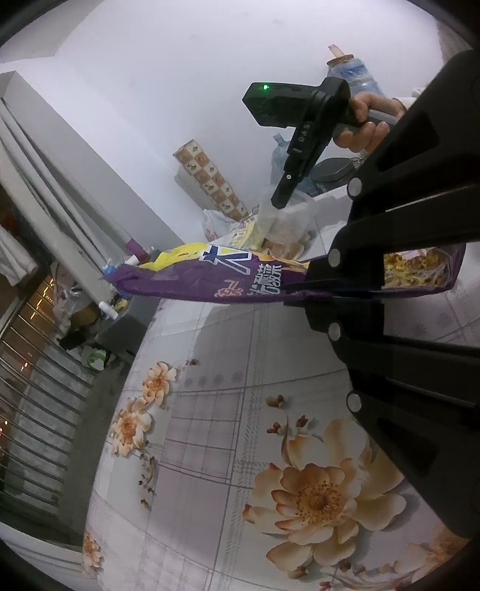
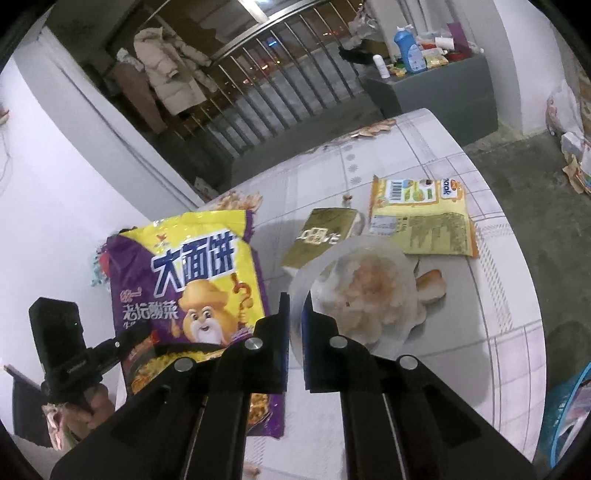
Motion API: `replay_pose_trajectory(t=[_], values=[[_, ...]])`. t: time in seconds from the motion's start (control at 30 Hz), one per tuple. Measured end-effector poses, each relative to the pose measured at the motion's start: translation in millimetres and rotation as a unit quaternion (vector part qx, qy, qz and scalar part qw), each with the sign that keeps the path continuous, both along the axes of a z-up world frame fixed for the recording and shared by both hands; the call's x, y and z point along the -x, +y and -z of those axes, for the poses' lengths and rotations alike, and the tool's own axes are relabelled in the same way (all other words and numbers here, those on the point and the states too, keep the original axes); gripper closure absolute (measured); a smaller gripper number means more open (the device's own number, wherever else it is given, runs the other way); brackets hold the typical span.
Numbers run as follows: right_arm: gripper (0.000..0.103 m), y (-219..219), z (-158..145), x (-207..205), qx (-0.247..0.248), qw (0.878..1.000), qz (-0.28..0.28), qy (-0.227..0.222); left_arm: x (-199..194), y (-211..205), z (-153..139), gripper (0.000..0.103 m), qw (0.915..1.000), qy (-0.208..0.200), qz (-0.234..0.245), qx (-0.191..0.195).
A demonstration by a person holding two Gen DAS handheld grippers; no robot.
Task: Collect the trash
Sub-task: 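Carry the noodle bag and clear cup to the blue wastebasket and open both tools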
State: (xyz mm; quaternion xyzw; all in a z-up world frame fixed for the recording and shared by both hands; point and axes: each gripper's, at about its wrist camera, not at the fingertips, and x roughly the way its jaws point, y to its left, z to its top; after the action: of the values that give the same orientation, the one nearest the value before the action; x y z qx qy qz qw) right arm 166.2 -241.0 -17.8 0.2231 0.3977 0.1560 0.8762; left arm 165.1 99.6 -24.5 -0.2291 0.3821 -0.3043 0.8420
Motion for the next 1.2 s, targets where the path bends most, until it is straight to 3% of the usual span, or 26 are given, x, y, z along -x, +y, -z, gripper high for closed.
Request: replay_pose_trajectory(t=[0.33, 0.6, 0.73, 0.87, 1.03, 1.2], values=[[0.097, -24, -48, 61, -0.025, 0.998, 0.039, -0.050, 26, -20, -35, 0.103, 0.9983, -0.029, 0.045, 0.022], [0.097, -95, -82, 167, -0.007, 0.981, 0.173, -0.087, 34, -110, -63, 0.103, 0.9851, -0.049, 0.163, 0.024], [0.097, -146, -84, 225, 0.005, 0.959, 0.268, -0.089, 35, -190, -64, 0.103, 0.9684, -0.031, 0.248, 0.005], [0.097, -188, -68, 266, -0.017, 0.939, 0.333, -0.079, 43, -276, -54, 0.103, 0.9485, -0.012, 0.316, -0.024], [0.097, -230, -27, 295, -0.045, 0.917, 0.394, -0.043, 62, -389, -20, 0.103, 0.9168, 0.029, 0.392, -0.073], [0.097, -267, 22, 308, -0.067, 0.887, 0.457, 0.007, 79, -490, 20, 0.103, 0.8853, 0.051, 0.448, -0.116]])
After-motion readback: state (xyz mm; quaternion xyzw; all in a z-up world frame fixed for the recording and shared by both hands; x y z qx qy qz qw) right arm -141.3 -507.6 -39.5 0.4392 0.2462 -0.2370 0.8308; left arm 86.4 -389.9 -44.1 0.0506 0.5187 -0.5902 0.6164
